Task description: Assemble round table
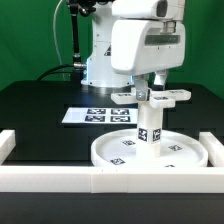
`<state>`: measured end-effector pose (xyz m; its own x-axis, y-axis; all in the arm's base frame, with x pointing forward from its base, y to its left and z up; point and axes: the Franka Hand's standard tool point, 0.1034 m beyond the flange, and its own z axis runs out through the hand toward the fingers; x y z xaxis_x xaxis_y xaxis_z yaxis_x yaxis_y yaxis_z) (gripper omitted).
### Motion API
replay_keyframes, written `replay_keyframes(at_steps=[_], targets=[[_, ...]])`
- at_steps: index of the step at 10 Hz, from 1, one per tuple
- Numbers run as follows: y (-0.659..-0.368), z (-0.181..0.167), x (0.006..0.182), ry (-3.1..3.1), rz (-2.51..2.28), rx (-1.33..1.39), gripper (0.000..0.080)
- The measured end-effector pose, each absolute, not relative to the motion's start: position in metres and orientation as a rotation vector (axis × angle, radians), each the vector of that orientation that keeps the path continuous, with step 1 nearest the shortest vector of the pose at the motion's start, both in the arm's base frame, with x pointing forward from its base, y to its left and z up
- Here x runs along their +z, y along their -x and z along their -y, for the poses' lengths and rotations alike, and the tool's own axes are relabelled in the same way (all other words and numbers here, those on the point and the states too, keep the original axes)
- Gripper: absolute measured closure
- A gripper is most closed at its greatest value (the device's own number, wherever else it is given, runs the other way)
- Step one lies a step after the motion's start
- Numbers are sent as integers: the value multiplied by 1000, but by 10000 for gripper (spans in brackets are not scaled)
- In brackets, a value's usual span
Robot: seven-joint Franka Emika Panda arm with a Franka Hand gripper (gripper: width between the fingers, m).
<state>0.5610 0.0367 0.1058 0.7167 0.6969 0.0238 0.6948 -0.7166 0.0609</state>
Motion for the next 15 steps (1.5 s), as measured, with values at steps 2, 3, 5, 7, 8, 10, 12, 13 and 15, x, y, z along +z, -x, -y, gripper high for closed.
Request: replay_keyframes(at_steps=[2, 3, 5, 7, 8, 10, 12, 13, 15], targets=[[-560, -40, 105, -2998, -780, 86, 361], [-560, -40, 105, -3047, -580, 90, 361], [-559, -40, 105, -3103, -213, 95, 361], [-559, -40, 105, -3120, 27, 98, 361], [-559, -40, 105, -3120, 88, 98, 361], [-559, -40, 105, -3116, 276, 100, 361], [-559, -40, 104, -3103, 478, 98, 361], [-559, -40, 104, -3089, 668, 92, 361], [-558, -40, 104, -3013, 1031, 82, 361]])
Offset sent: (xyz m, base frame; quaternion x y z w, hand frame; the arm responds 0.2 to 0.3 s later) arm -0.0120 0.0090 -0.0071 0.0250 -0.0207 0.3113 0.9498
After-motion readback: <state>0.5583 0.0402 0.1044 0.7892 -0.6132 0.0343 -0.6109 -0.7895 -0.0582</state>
